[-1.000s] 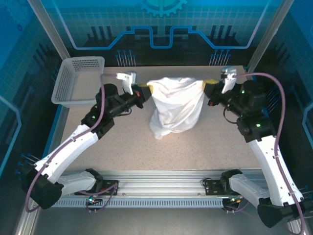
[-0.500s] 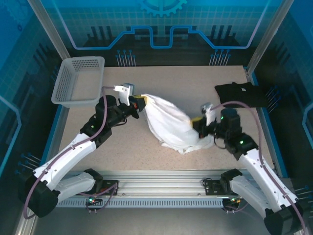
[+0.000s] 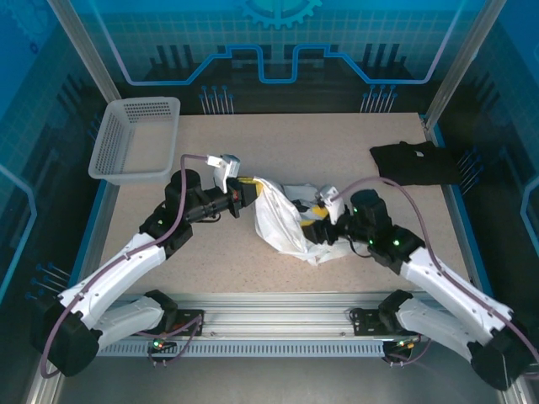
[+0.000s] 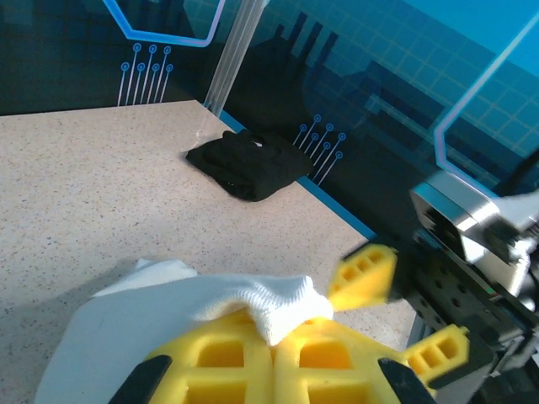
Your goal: Fold the inside-out t-shirt
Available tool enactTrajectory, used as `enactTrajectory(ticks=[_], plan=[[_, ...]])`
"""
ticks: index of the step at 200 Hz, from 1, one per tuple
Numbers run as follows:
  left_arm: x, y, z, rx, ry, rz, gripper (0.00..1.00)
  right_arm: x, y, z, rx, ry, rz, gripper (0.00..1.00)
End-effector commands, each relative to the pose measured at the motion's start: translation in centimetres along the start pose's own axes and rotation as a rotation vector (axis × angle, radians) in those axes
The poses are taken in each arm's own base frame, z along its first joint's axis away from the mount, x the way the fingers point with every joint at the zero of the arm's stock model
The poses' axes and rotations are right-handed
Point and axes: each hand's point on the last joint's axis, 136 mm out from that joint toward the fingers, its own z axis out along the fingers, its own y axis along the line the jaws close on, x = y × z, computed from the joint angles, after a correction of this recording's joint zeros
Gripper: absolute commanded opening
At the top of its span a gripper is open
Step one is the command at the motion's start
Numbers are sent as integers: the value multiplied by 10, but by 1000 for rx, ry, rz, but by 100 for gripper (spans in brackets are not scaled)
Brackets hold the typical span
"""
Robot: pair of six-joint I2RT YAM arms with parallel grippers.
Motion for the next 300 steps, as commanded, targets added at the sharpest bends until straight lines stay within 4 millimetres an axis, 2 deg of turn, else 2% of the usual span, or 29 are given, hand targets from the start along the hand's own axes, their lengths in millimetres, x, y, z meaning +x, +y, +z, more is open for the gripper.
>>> enactTrajectory(ticks=[1,21,35,40,54,67,85,97,111,130,152,171,185,207,221,241,264,288,300], plan=[[-11,-12,-7,55,-41,38,4,-18,6,19,-32,-13,-66,68],[-11,-13,-7,57,-40,37,4,-17,6,36,-49,-6,-65,69],[-10,-12,-6,56,-37,37,4,-18,4,48,-54,-1,-59,61],[-10,-11,-7,51,-37,37,4,-20,4,51,-57,-1,-57,53],[-9,-3,-7,8,-40,26,5,-24,7,55,-87,5,-42,21],[-9,20,-8,-122,-51,-19,10,-27,10,50,-117,10,-18,0],[0,72,-18,-412,-56,-95,13,-30,16,33,-177,-8,51,0],[11,96,-24,-548,-22,-99,15,-34,22,23,-232,-30,103,0],[25,113,-25,-633,52,-97,19,-40,30,16,-289,-49,157,0],[43,120,-24,-665,143,-107,29,-45,35,15,-331,-58,221,0],[51,113,-30,-647,162,-123,42,-50,31,18,-336,-62,285,0],[51,96,-40,-614,152,-90,49,-52,25,21,-338,-52,331,0],[52,72,-39,-532,155,-37,52,-53,22,23,-343,-37,354,0],[63,20,-22,-287,187,59,54,-54,19,25,-341,-22,365,0],[74,1,-11,-180,219,88,57,-53,17,25,-336,-15,369,0],[88,-5,6,-126,282,114,57,-48,14,25,-326,4,381,0],[97,-1,25,-115,322,146,54,-44,13,23,-322,17,383,0],[98,-1,45,-84,333,149,44,-43,12,21,-317,22,382,0],[99,-4,53,-54,340,143,32,-41,11,21,-308,28,385,0]])
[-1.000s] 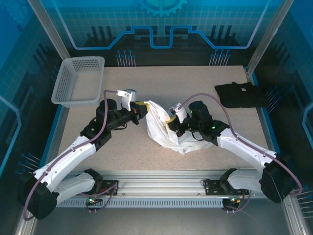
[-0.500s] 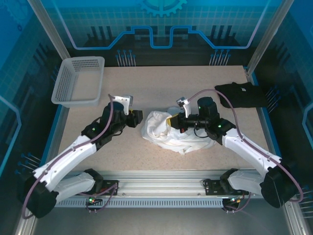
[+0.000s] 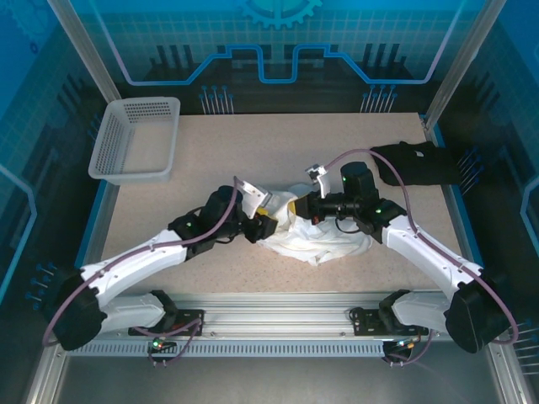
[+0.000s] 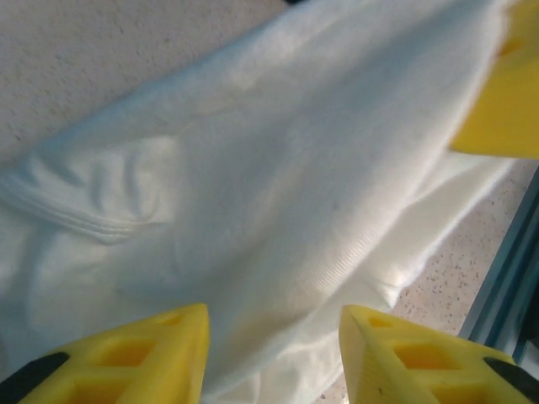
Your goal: Fold the inside-out t-shirt
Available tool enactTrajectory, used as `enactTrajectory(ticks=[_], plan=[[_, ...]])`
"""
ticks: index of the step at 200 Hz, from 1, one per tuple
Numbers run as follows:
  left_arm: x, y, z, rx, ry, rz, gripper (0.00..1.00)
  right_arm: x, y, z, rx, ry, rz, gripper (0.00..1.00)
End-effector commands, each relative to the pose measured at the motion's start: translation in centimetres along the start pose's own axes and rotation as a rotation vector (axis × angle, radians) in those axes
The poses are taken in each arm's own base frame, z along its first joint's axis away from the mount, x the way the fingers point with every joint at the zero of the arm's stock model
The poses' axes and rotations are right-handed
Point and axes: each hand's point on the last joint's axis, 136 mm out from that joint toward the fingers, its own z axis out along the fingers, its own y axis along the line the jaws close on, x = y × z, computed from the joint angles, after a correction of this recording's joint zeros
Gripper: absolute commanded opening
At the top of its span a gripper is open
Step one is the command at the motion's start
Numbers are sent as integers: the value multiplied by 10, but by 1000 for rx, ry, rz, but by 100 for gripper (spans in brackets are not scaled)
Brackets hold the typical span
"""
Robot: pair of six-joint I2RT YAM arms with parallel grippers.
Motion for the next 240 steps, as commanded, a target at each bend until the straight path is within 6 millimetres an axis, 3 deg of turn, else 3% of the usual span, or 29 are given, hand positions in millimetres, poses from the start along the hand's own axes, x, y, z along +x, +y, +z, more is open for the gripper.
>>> enactTrajectory(ticks=[1,25,33,47,61,70,85,101,125,160,180,188,201,240], plan=[[-36,-24,4,107,-80,62,31,-7,3,-7,-2,-6,-6,0],[-38,-27,13,127,-65,30,0,-2,-6,-11,59,3,8,0],[-41,-28,12,133,-68,9,0,-4,-20,-17,171,14,26,1],[-47,-34,7,162,-79,-52,0,5,-74,-48,560,45,69,23],[-54,-41,0,195,-83,-141,0,10,-98,-81,812,33,19,43],[-57,-45,-4,214,-79,-193,0,10,-92,-90,848,1,-35,52],[-60,-48,-9,229,-78,-263,0,6,-66,-89,791,-72,-122,60],[-63,-47,-12,219,-89,-298,0,22,-51,-78,718,-78,-145,70],[-68,-46,-15,208,-103,-312,0,41,-39,-59,659,-51,-144,74],[-71,-47,-20,217,-120,-323,0,47,-29,-18,572,-61,-98,72],[-71,-48,-24,221,-128,-320,0,52,-46,-10,653,-52,-60,68],[-70,-47,-26,212,-133,-317,0,51,-54,-12,696,-50,-67,60],[-70,-41,-32,179,-147,-318,0,48,-61,-17,717,-46,-95,38],[-81,-29,-56,267,-210,-426,0,38,-28,-22,419,-49,-180,1]])
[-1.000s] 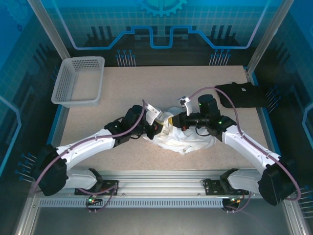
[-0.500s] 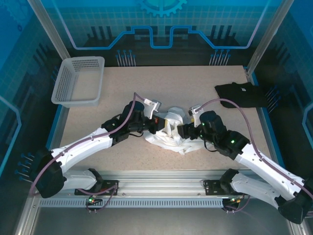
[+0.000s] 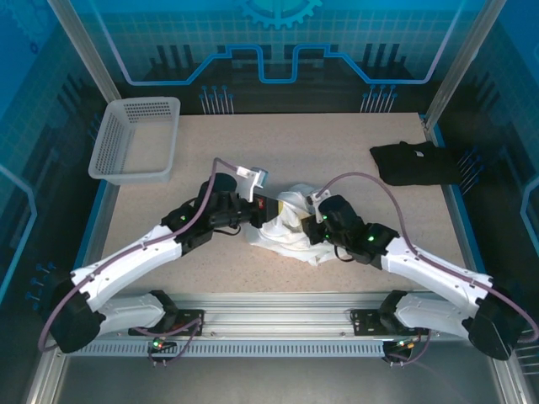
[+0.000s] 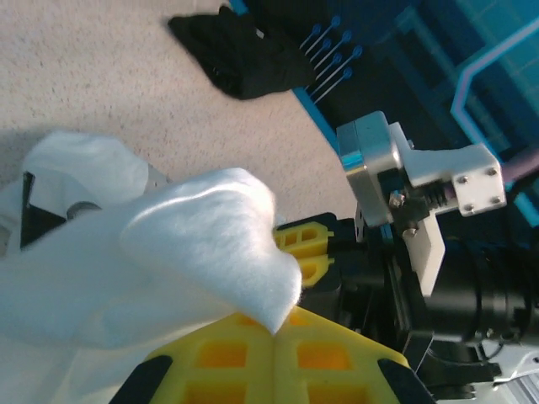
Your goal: Fold the inside-out t-shirt
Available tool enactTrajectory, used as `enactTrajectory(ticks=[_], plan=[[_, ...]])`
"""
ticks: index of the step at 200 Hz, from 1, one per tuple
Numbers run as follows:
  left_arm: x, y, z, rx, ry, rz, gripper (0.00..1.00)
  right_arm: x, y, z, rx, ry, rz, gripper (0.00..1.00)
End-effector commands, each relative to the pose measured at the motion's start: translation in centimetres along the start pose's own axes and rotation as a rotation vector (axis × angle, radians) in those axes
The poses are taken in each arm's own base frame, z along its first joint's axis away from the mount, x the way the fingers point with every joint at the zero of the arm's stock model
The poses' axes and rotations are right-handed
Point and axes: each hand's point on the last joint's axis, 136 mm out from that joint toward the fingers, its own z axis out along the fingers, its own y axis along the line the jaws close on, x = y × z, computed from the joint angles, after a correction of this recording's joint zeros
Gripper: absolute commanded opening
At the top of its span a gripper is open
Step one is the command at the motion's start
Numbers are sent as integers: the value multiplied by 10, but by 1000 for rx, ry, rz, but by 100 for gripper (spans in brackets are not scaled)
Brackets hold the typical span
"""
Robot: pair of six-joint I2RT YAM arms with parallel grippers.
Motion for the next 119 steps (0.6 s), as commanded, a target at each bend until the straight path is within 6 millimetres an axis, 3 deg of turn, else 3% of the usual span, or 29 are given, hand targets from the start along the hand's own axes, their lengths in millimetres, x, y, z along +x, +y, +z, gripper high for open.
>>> enactTrajectory(ticks=[1,49,73,94,119], plan=[[-16,-5,-18,92,-48,-88,0,-17,18,-17,-195,-66,-51,0],[-24,15,-26,91,-53,-166,0,-40,64,-55,-598,-137,-86,0],[-28,23,-25,93,-58,-221,0,-52,79,-60,-714,-163,-67,0],[-24,45,-24,11,-56,-253,0,-62,86,-61,-760,-173,-60,0],[-13,76,-25,-149,-46,-240,13,-69,90,-58,-778,-178,-56,0]])
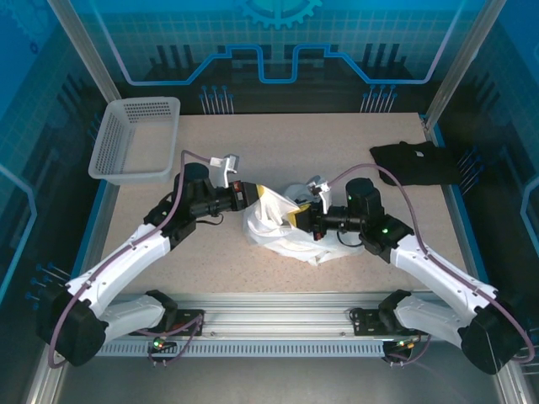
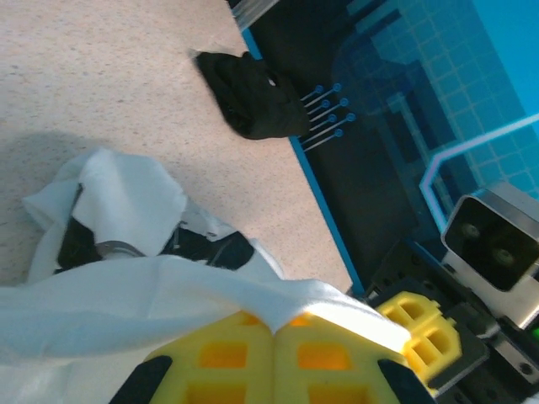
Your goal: Fold the inside-out t-shirt
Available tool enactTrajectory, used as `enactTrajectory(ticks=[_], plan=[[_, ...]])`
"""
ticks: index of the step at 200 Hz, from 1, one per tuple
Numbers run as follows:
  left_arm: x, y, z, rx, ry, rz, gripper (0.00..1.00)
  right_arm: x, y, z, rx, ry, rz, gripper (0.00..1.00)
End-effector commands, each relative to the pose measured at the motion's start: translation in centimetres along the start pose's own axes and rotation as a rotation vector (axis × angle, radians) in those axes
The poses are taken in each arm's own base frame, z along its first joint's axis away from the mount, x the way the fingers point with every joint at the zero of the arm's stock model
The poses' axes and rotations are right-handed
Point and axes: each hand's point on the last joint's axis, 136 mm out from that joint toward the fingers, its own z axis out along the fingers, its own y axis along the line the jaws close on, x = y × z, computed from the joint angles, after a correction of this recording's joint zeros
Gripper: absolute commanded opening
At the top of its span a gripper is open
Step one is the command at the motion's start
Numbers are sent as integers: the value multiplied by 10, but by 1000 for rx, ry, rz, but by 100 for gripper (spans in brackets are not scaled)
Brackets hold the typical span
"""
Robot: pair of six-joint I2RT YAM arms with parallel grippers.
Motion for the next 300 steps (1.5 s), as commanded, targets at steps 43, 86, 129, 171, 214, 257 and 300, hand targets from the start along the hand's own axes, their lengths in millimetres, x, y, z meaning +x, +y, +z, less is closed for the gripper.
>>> enactTrajectory(ticks=[43,86,129,171,214,257,300], plan=[[18,52,-4,-220,45,16,38,-29,21,15,-128,-69,-2,0],[30,67,-31,-369,55,81,59,-28,7,24,-77,-71,38,0],[63,61,-50,-425,91,106,69,-27,-2,28,-40,-68,61,0],[94,20,-18,-217,180,52,58,-26,-5,28,-21,-65,63,0],[87,15,13,-164,176,45,46,-25,-4,25,-15,-61,59,0],[90,25,25,-192,200,47,27,-24,-4,18,8,-68,40,0],[84,20,14,-190,181,91,10,-19,-12,8,59,-56,29,0]])
